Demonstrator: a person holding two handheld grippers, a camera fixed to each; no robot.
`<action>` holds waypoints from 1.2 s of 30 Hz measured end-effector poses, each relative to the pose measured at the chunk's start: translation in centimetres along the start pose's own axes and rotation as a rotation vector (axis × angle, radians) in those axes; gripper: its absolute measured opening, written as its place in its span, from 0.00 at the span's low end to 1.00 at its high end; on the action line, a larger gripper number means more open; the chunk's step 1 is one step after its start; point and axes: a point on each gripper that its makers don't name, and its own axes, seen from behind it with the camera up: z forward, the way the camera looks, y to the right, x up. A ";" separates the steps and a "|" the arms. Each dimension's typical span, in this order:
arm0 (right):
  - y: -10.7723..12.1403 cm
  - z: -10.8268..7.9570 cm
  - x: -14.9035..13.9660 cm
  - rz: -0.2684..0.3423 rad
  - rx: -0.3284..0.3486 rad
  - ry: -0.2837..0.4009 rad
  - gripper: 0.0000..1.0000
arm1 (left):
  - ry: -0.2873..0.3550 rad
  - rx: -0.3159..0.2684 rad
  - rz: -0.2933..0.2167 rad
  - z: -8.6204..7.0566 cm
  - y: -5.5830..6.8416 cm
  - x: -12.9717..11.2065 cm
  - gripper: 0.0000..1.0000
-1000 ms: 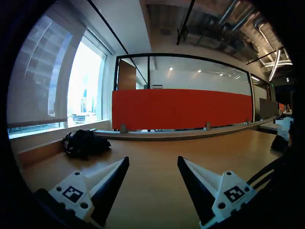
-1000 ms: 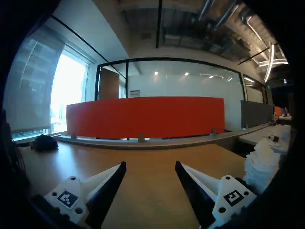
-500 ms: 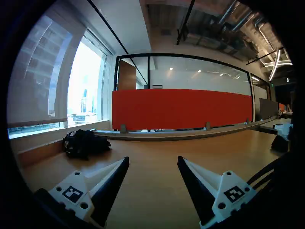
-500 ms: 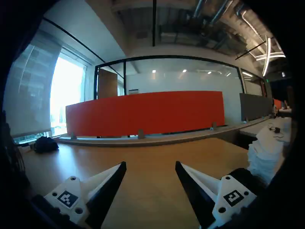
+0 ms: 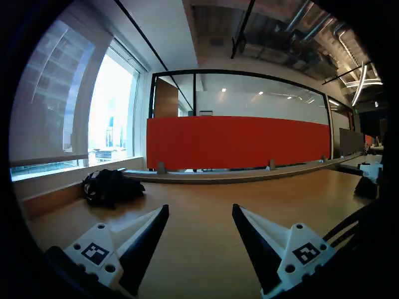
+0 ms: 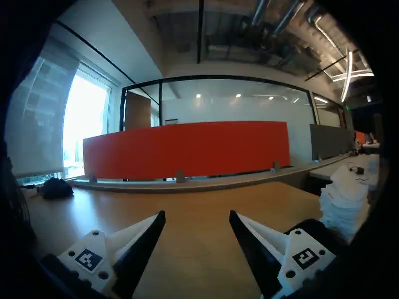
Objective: Fold towel
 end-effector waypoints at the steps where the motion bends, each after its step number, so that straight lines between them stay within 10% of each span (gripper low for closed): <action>1: -0.1 -0.1 0.0 -0.005 0.001 -0.001 1.00 | 0.000 0.000 0.000 0.0 0.0 0.0 0.94; 36: -0.8 -0.2 -0.3 -0.064 0.012 -0.004 1.00 | 0.000 0.000 0.000 0.0 0.0 0.0 0.94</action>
